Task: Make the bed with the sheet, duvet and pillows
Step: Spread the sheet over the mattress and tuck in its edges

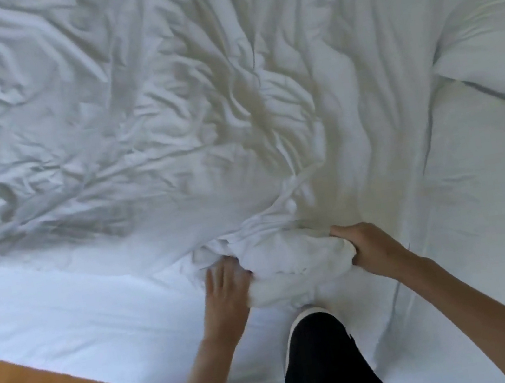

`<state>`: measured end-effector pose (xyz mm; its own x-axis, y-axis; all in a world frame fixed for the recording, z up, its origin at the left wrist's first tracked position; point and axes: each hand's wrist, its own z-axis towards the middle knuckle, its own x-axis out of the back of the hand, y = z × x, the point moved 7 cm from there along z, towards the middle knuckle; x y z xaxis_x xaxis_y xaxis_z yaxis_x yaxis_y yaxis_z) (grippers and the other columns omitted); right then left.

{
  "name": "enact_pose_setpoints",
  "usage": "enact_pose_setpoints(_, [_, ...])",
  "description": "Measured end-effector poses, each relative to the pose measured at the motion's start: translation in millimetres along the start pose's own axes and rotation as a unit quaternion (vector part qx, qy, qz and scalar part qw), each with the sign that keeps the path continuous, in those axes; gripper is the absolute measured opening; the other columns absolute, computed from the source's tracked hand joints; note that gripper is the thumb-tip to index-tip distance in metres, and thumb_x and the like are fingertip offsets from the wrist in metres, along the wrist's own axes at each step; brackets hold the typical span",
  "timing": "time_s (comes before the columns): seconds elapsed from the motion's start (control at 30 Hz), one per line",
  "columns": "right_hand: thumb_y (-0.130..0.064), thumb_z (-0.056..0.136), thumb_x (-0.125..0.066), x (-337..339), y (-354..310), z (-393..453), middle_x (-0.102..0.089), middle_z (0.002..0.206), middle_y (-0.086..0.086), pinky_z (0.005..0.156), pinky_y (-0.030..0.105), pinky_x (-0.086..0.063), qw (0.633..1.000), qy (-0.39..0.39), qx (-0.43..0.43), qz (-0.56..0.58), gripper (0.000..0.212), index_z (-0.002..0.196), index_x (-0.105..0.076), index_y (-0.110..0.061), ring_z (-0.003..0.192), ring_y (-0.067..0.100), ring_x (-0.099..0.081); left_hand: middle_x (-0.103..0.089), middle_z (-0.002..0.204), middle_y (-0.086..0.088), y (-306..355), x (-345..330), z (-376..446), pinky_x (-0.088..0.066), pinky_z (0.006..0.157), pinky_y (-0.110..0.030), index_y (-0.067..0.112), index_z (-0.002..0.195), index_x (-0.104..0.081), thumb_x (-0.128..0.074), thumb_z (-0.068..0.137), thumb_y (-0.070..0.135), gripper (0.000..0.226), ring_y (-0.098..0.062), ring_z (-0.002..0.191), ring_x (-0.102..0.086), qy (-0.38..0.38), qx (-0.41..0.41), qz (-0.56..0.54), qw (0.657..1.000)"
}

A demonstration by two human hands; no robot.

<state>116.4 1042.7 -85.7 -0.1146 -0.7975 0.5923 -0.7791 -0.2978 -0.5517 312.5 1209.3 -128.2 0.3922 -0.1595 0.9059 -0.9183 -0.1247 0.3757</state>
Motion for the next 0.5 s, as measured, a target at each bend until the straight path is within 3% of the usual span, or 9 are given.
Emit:
enact_pose_setpoints(0.07, [-0.035, 0.072, -0.062, 4, 3, -5, -0.07, 0.084, -0.004, 0.061, 0.036, -0.054, 1.0, 0.007, 0.02, 0.015, 0.03, 0.099, -0.063, -0.021, 0.077, 0.016, -0.067, -0.061, 0.088, -0.009, -2, 8, 17, -0.046, 0.079, -0.042, 0.011, 0.085, -0.061, -0.051, 0.074, 0.004, 0.016, -0.034, 0.088, -0.06, 0.029, 0.03, -0.023, 0.999])
enact_pose_setpoints(0.13, [-0.019, 0.072, -0.068, 6, 4, -9, -0.062, 0.07, -0.004, 0.052, 0.036, -0.047, 0.998, 0.044, 0.013, 0.031, 0.017, 0.083, -0.056, -0.019, 0.064, 0.021, -0.061, -0.061, 0.075, -0.007, -2, 17, 22, -0.051, 0.067, -0.036, 0.011, 0.081, -0.064, -0.057, 0.063, -0.001, 0.023, -0.031, 0.073, -0.062, 0.0, 0.012, -0.025, 1.0])
enact_pose_setpoints(0.2, [-0.007, 0.067, -0.074, 14, -4, -19, -0.058, 0.074, -0.003, 0.054, 0.033, -0.044, 0.992, 0.128, -0.012, 0.0, 0.028, 0.085, -0.055, -0.016, 0.069, 0.023, -0.057, -0.061, 0.068, -0.006, 2, 32, 21, -0.048, 0.055, -0.03, 0.01, 0.082, -0.066, -0.069, 0.053, -0.007, 0.034, -0.029, 0.062, -0.061, -0.023, 0.001, -0.023, 0.999])
enact_pose_setpoints(0.27, [-0.002, 0.063, -0.073, 22, -28, -35, -0.061, 0.097, 0.007, 0.072, 0.04, -0.052, 0.965, 0.247, 0.026, -0.084, 0.047, 0.106, -0.057, -0.009, 0.09, 0.028, -0.055, -0.058, 0.062, -0.003, 0, 45, 15, -0.045, 0.047, -0.028, 0.009, 0.081, -0.068, -0.075, 0.049, -0.006, 0.036, -0.026, 0.053, -0.058, -0.032, 0.022, -0.022, 0.999])
enact_pose_setpoints(0.33, [-0.003, 0.07, -0.061, 22, -77, -75, -0.055, 0.123, 0.017, 0.099, 0.045, -0.043, 0.92, 0.332, 0.13, -0.163, 0.057, 0.126, -0.047, -0.007, 0.115, 0.032, -0.049, -0.054, 0.055, -0.001, 22, 65, -3, -0.04, 0.042, -0.026, 0.009, 0.072, -0.062, -0.075, 0.049, -0.003, 0.029, -0.024, 0.046, -0.053, -0.023, 0.004, -0.021, 1.0])
enact_pose_setpoints(0.43, [-0.015, 0.075, -0.059, -19, -132, -99, -0.047, 0.136, 0.012, 0.112, 0.05, -0.027, 0.908, 0.227, 0.265, -0.234, 0.062, 0.135, -0.043, -0.011, 0.13, 0.03, -0.041, -0.051, 0.049, 0.003, 55, 78, -16, -0.031, 0.04, -0.022, 0.014, 0.062, -0.053, -0.065, 0.064, 0.012, 0.012, -0.021, 0.04, -0.047, -0.026, -0.003, -0.061, 0.998])
enact_pose_setpoints(0.5, [-0.032, 0.07, -0.068, -59, -144, -113, -0.051, 0.129, 0.009, 0.114, 0.05, -0.022, 0.898, 0.138, 0.262, -0.324, 0.071, 0.134, -0.045, -0.012, 0.125, 0.029, -0.044, -0.047, 0.046, 0.003, 72, 82, -40, -0.026, 0.041, -0.022, 0.017, 0.058, -0.047, -0.058, 0.073, 0.019, 0.018, -0.017, 0.038, -0.037, -0.037, 0.001, -0.065, 0.997])
